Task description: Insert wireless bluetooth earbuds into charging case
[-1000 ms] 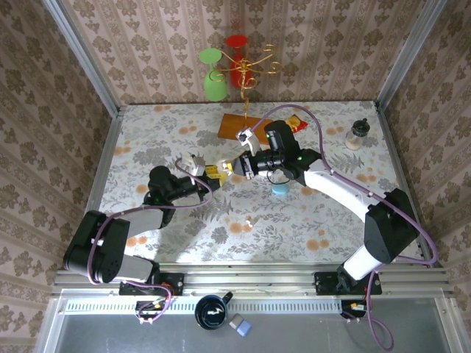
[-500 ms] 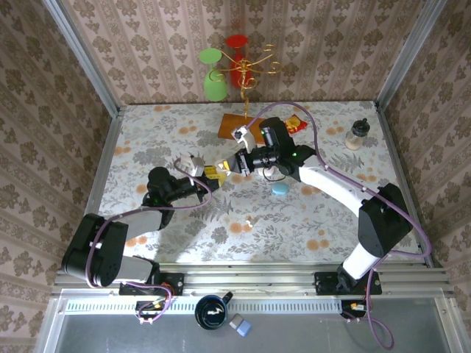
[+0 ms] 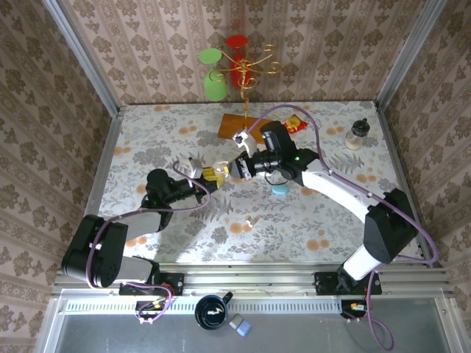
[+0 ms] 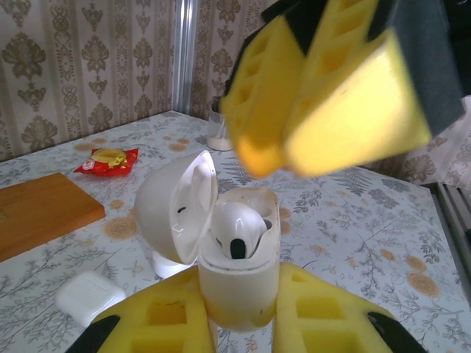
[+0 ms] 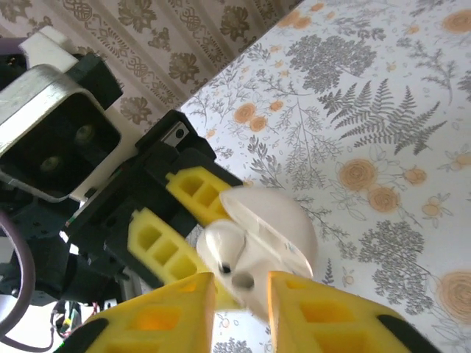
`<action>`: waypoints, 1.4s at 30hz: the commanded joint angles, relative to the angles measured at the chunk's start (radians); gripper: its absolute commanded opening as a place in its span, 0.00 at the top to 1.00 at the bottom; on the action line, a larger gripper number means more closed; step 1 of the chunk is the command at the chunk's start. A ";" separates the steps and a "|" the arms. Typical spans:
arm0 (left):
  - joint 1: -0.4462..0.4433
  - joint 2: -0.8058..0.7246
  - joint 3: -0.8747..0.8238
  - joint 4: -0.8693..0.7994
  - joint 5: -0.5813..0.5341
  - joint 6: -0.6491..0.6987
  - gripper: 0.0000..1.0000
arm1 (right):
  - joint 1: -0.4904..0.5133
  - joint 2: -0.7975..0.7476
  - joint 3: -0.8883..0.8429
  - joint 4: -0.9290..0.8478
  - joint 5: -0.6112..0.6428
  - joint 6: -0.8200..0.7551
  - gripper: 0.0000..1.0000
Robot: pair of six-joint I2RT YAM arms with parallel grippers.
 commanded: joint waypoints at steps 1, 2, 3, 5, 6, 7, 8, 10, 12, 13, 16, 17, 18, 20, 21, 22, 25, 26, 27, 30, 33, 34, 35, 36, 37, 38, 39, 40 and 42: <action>0.031 -0.026 -0.036 0.072 -0.015 0.041 0.99 | -0.014 -0.118 -0.087 0.098 0.079 0.040 0.59; 0.040 -0.027 -0.045 0.085 -0.023 0.038 0.99 | -0.016 -0.146 -0.120 0.112 0.107 0.049 0.56; 0.050 -0.029 -0.055 0.098 -0.038 0.032 0.99 | -0.019 -0.174 -0.156 0.122 0.150 0.066 0.53; 0.068 -0.035 -0.066 0.109 -0.058 0.023 0.99 | -0.024 -0.229 -0.219 0.128 0.216 0.106 0.48; 0.075 -0.041 -0.069 0.109 -0.067 0.020 0.99 | -0.024 -0.242 -0.241 0.113 0.248 0.123 0.45; 0.078 -0.048 -0.073 0.109 -0.078 0.024 0.99 | -0.024 -0.251 -0.257 0.079 0.280 0.137 0.44; 0.081 -0.057 -0.074 0.107 -0.088 0.029 0.99 | -0.024 -0.253 -0.268 0.050 0.301 0.153 0.42; 0.086 -0.071 -0.078 0.098 -0.111 0.037 0.99 | -0.022 -0.240 -0.294 0.006 0.300 0.190 0.37; 0.089 -0.086 -0.076 0.084 -0.119 0.045 0.99 | -0.008 -0.215 -0.311 -0.018 0.280 0.218 0.35; 0.091 -0.093 -0.075 0.075 -0.125 0.048 0.99 | 0.002 -0.193 -0.309 -0.043 0.262 0.222 0.34; 0.093 -0.115 -0.076 0.060 -0.141 0.049 0.99 | 0.034 -0.094 -0.274 -0.152 0.209 0.207 0.32; 0.095 -0.122 -0.078 0.060 -0.146 0.045 0.99 | 0.046 -0.062 -0.261 -0.182 0.199 0.200 0.32; 0.096 -0.131 -0.080 0.060 -0.151 0.040 0.99 | 0.062 -0.026 -0.244 -0.215 0.197 0.193 0.32; 0.099 -0.149 -0.084 0.045 -0.161 0.038 0.99 | 0.088 0.042 -0.213 -0.255 0.185 0.178 0.33; 0.100 -0.160 -0.086 0.033 -0.166 0.040 0.99 | 0.100 0.075 -0.198 -0.265 0.174 0.178 0.35; 0.104 -0.172 -0.090 0.024 -0.173 0.041 0.99 | 0.114 0.109 -0.182 -0.265 0.154 0.182 0.37; 0.110 -0.204 -0.101 -0.001 -0.188 0.048 0.99 | 0.152 0.189 -0.139 -0.271 0.102 0.172 0.39; 0.112 -0.212 -0.101 -0.014 -0.190 0.049 0.99 | 0.163 0.207 -0.125 -0.277 0.098 0.162 0.40; 0.113 -0.222 -0.101 -0.031 -0.193 0.053 0.99 | 0.174 0.225 -0.113 -0.279 0.093 0.155 0.41; 0.115 -0.242 -0.101 -0.055 -0.197 0.062 0.99 | 0.188 0.271 -0.095 -0.286 0.092 0.148 0.42; 0.115 -0.251 -0.100 -0.071 -0.195 0.067 0.99 | 0.186 0.301 -0.087 -0.308 0.117 0.138 0.43; 0.115 -0.251 -0.098 -0.074 -0.192 0.067 0.99 | 0.187 0.309 -0.081 -0.321 0.132 0.131 0.43; 0.115 -0.252 -0.096 -0.076 -0.190 0.069 0.98 | 0.187 0.314 -0.076 -0.334 0.142 0.125 0.43; 0.116 -0.251 -0.096 -0.077 -0.189 0.068 0.98 | 0.187 0.318 -0.071 -0.347 0.157 0.119 0.43; 0.115 -0.250 -0.095 -0.078 -0.188 0.068 0.98 | 0.186 0.319 -0.068 -0.358 0.169 0.114 0.43; 0.116 -0.248 -0.093 -0.079 -0.186 0.067 0.98 | 0.185 0.320 -0.068 -0.366 0.178 0.111 0.43; 0.115 -0.243 -0.090 -0.078 -0.183 0.065 0.98 | 0.183 0.318 -0.068 -0.374 0.186 0.106 0.43; 0.115 -0.237 -0.089 -0.074 -0.178 0.061 0.98 | 0.180 0.315 -0.068 -0.378 0.191 0.105 0.44; 0.114 -0.223 -0.088 -0.054 -0.169 0.050 0.99 | 0.173 0.314 -0.071 -0.389 0.199 0.103 0.44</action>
